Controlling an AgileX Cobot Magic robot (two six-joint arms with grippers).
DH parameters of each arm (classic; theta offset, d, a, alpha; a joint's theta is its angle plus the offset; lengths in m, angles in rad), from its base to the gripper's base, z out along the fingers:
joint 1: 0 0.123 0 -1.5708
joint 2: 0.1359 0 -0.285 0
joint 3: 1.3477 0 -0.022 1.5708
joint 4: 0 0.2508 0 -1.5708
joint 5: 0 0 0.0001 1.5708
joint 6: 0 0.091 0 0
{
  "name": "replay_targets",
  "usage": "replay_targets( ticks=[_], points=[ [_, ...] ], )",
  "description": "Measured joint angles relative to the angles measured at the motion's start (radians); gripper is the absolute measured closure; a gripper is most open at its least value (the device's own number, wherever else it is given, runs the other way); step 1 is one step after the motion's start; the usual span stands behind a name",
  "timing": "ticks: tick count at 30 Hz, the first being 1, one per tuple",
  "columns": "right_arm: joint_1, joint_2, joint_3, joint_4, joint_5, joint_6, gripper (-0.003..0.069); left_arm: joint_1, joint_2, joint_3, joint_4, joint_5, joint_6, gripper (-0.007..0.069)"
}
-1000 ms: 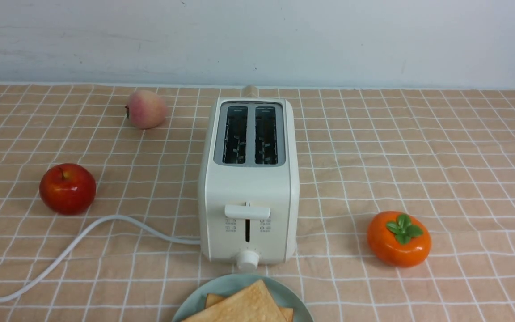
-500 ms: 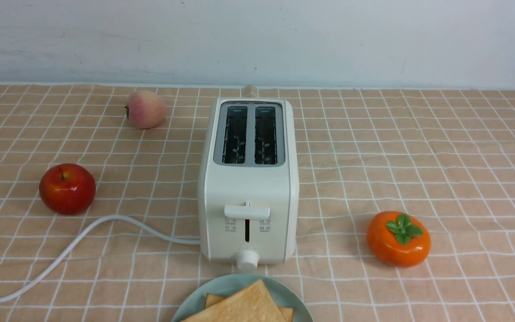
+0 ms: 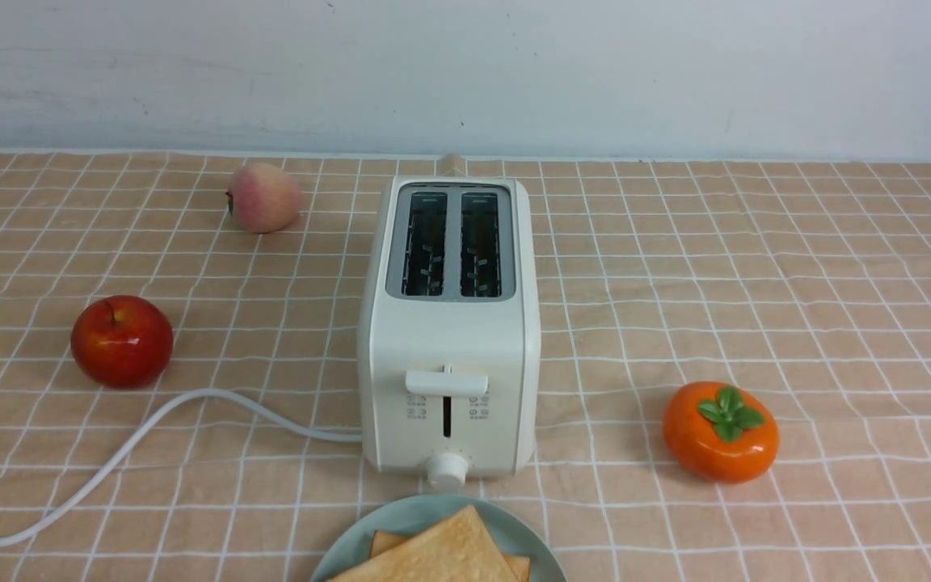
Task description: Take toasted bread from bread machine on light coffee tablecloth place on plate.
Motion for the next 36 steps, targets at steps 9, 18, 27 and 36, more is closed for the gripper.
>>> replay_targets(
  ticks=[9,18,27,36],
  points=[
    [0.0,0.0,0.0,-0.008,0.0,-0.007,0.0577,0.0,0.0,0.0,0.0,0.0,0.0,0.0608],
    [-0.013,-0.001,0.152,-0.151,0.074,-0.078,0.0568,0.0,0.0,0.0,0.0,0.001,0.0,0.06],
    [-0.014,-0.007,0.324,-0.154,0.239,-0.079,0.0561,0.002,0.0,0.0,0.0,0.001,0.0,0.0587],
    [0.014,-0.008,0.322,-0.121,0.251,-0.036,0.0549,0.002,0.0,0.0,0.0,0.004,0.0,0.0576]
  ],
)
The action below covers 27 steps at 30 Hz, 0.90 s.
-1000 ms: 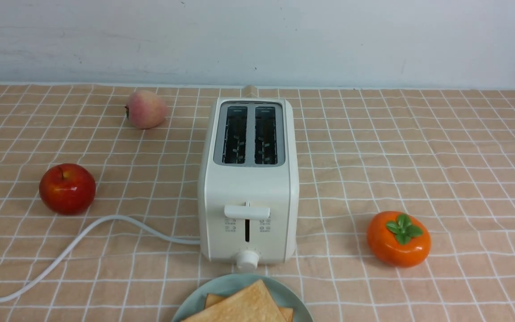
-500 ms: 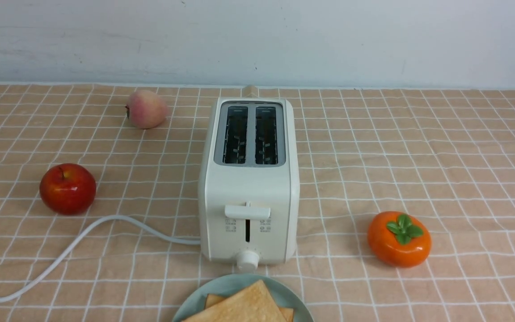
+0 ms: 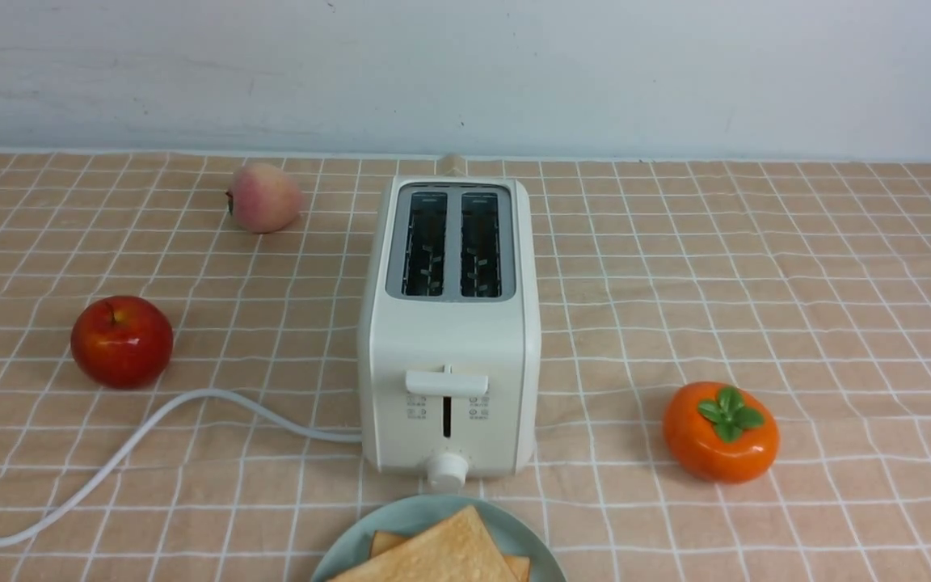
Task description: Take toasted bread from bread machine on light coffee tablecloth place on plate.
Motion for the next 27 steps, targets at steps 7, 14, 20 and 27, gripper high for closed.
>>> replay_targets(
  ticks=[7,14,20,27],
  points=[
    [0.004,0.0,0.0,0.0,0.0,0.002,0.0543,0.0,0.0,0.0,0.0,0.0,0.0,0.0568],
    [0.004,0.0,0.0,0.0,0.0,0.002,0.0537,0.0,0.0,0.0,0.0,0.0,0.0,0.0564],
    [0.004,0.0,0.0,0.0,0.0,0.002,0.0531,0.0,0.0,0.0,0.0,0.0,0.0,0.0554],
    [0.004,0.0,0.0,0.0,0.0,0.002,0.0523,0.0,0.0,0.0,0.0,0.0,0.0,0.055]
  ],
)
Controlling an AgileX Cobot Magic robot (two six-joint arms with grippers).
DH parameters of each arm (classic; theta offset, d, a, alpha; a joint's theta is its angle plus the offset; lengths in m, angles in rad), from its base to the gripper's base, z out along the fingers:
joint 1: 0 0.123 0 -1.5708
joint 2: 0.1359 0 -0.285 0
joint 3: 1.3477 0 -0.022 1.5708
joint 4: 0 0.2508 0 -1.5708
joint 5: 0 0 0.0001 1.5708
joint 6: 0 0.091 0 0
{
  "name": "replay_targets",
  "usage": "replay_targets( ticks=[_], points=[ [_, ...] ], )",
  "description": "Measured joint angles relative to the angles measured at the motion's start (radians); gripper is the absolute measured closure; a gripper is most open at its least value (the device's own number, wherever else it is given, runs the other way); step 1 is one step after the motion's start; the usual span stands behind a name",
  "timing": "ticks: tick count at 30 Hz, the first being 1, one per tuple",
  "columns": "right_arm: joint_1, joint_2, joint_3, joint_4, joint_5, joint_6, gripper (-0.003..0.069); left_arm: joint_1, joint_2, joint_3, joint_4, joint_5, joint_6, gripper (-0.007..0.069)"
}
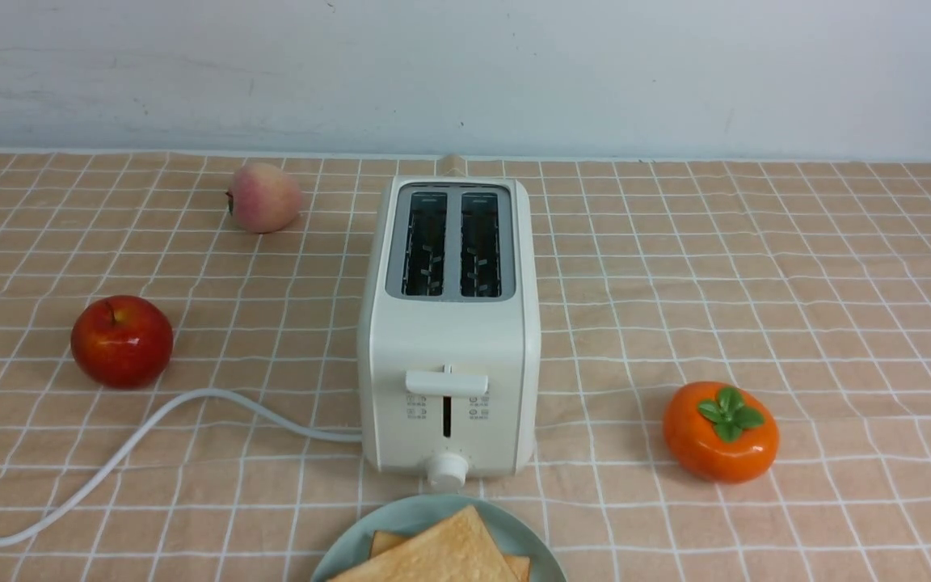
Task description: Take toasted bread from bread machine on light coffee tablecloth place on plate.
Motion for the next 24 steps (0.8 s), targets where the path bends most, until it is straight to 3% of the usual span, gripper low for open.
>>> replay_targets(
  ticks=[24],
  points=[
    [0.0,0.0,0.0,0.0,0.0,0.0,0.05,0.0,0.0,0.0,0.0,0.0,0.0,0.0536]
  ],
)
